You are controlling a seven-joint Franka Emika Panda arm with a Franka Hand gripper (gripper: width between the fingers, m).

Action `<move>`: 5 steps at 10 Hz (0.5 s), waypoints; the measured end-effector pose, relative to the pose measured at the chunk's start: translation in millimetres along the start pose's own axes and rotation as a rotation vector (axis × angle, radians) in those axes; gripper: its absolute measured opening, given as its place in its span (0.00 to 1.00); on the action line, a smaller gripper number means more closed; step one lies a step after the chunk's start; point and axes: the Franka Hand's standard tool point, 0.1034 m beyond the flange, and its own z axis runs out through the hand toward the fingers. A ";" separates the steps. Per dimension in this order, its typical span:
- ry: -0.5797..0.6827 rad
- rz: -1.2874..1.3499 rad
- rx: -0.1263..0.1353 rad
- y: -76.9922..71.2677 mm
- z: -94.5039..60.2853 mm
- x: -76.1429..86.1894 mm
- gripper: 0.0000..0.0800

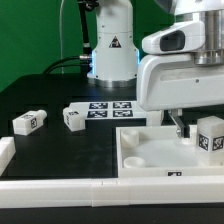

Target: Assemble one leg

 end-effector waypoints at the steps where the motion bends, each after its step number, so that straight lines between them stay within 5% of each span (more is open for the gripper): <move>1: 0.000 0.000 0.000 0.1 0.1 -0.1 0.54; 2: -0.001 0.000 0.000 0.2 0.4 -0.2 0.54; 3: -0.001 0.022 0.001 0.1 0.6 -0.4 0.36; 5: -0.001 0.057 0.000 0.4 0.7 -0.4 0.36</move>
Offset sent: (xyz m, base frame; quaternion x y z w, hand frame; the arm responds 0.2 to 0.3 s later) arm 0.0000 0.0000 0.0000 0.0000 0.0000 0.0899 0.9960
